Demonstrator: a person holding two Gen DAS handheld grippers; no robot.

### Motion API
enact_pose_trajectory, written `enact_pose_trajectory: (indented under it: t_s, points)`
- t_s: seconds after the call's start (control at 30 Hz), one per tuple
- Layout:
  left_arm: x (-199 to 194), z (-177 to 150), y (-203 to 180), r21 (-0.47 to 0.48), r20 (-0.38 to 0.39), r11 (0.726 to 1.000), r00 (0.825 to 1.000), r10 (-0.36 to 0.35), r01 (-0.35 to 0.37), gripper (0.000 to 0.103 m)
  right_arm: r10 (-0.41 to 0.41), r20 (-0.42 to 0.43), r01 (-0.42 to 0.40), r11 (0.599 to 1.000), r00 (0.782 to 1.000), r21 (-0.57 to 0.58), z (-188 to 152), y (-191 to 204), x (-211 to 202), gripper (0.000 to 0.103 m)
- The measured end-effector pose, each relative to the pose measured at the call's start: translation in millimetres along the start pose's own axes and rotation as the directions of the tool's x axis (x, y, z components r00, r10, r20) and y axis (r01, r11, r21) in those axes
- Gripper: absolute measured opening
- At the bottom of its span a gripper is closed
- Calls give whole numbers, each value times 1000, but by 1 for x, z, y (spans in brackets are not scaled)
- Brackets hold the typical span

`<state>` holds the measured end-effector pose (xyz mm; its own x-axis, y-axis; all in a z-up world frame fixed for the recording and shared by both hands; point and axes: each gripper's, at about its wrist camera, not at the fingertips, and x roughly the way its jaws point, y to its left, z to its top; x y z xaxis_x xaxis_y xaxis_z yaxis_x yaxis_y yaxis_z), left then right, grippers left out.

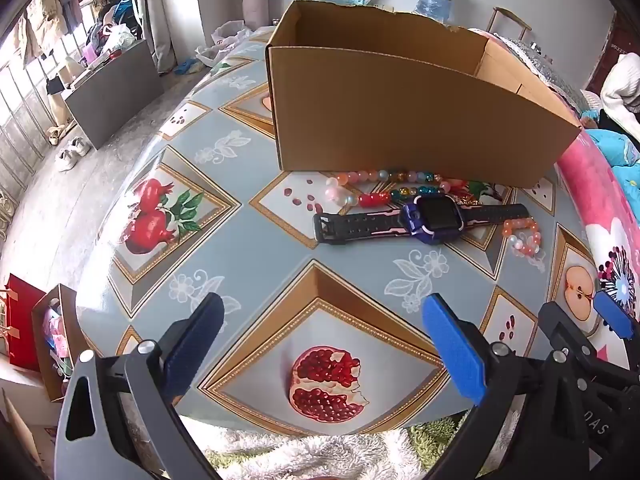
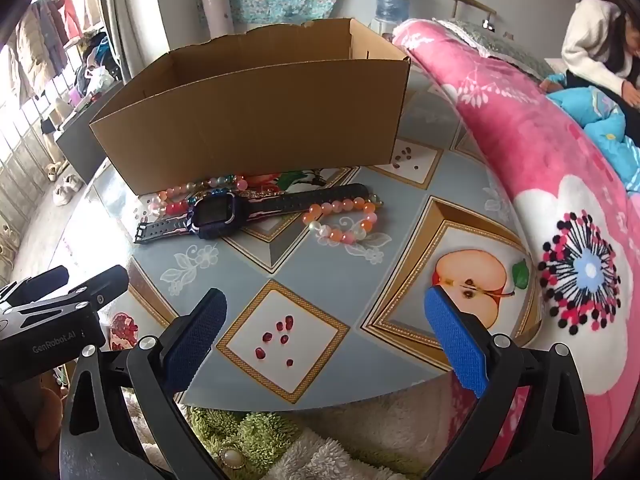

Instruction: Organize jewelry

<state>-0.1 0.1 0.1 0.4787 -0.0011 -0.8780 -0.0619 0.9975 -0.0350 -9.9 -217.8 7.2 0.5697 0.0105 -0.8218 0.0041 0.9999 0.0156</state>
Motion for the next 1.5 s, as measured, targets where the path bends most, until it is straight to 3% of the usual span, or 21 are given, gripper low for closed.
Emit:
enact_pose_trajectory:
  t_s: [1.5]
  points:
    - [1,-1,-1,7,-3,1000,1000,2,-2,98,21,-10,-21,1000,1000,-11,-3,0,0,95]
